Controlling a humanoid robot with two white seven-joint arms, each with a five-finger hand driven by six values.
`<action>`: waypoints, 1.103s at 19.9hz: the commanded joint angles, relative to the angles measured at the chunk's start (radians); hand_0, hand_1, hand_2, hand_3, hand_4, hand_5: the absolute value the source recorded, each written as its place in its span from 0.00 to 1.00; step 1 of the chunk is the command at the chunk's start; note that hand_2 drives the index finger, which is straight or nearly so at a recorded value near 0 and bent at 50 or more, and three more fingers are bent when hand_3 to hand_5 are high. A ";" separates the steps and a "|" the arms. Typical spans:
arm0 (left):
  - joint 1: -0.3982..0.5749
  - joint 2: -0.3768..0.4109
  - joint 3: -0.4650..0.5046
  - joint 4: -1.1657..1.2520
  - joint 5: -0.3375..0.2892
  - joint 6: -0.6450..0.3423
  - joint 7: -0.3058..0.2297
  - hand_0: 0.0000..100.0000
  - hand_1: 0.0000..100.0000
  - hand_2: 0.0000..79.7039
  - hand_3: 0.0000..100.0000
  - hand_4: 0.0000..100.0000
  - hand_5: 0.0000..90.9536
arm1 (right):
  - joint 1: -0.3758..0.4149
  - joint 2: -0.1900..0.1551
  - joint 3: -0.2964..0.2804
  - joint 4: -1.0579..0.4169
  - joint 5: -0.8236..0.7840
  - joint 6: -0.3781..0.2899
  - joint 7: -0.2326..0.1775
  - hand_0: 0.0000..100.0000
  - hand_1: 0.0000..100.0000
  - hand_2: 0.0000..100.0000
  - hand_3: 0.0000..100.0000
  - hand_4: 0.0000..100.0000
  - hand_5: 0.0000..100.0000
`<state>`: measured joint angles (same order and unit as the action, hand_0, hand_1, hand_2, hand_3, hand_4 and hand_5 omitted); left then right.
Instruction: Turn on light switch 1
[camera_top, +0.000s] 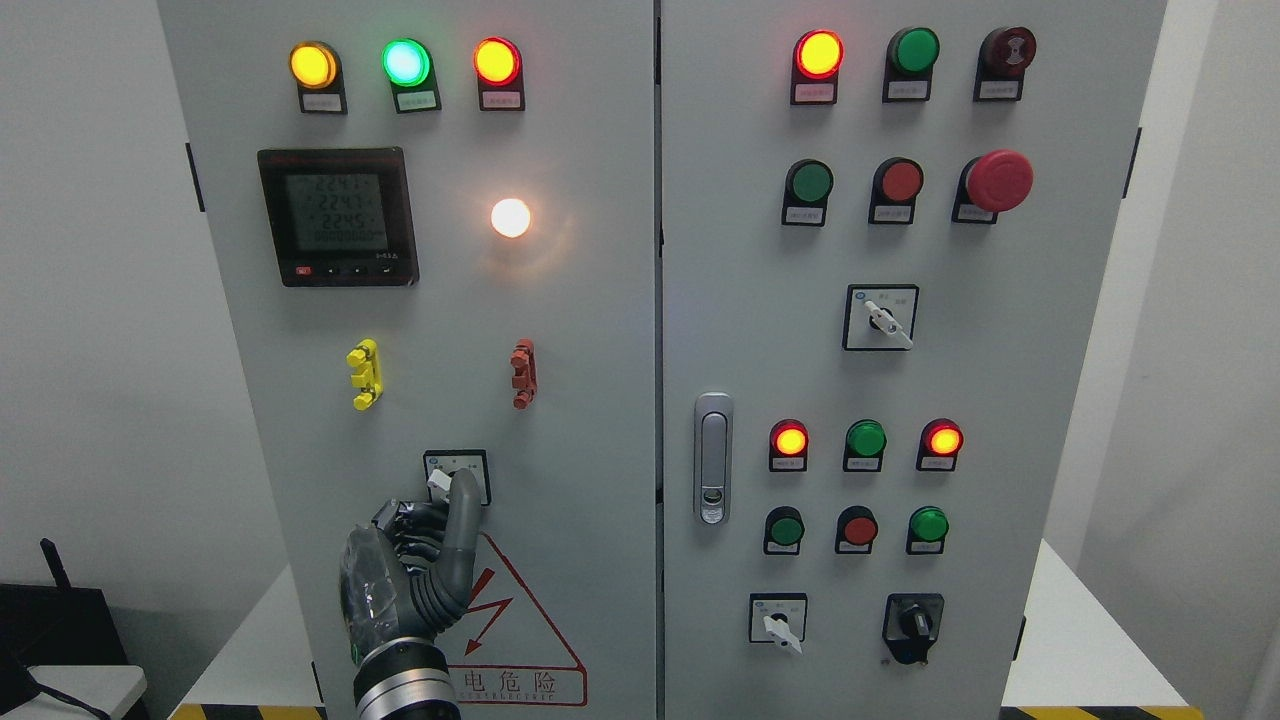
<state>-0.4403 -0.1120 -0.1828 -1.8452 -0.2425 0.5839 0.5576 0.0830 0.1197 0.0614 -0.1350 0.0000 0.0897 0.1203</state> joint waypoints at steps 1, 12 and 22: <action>0.054 0.000 0.003 -0.019 -0.001 -0.058 0.005 0.05 0.28 0.76 0.76 0.79 0.78 | 0.001 0.000 0.000 0.000 -0.017 0.001 -0.001 0.12 0.39 0.00 0.00 0.00 0.00; 0.213 0.014 0.104 -0.006 0.006 -0.367 -0.014 0.02 0.31 0.79 0.78 0.80 0.74 | 0.000 0.000 0.000 0.000 -0.017 0.001 -0.001 0.12 0.39 0.00 0.00 0.00 0.00; 0.459 0.043 0.478 0.219 0.091 -0.790 -0.301 0.04 0.31 0.68 0.78 0.77 0.50 | 0.000 0.000 0.000 0.000 -0.017 0.001 -0.001 0.12 0.39 0.00 0.00 0.00 0.00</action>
<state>-0.0981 -0.0918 0.0028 -1.7905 -0.1821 -0.0908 0.3396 0.0828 0.1197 0.0614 -0.1350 0.0000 0.0897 0.1203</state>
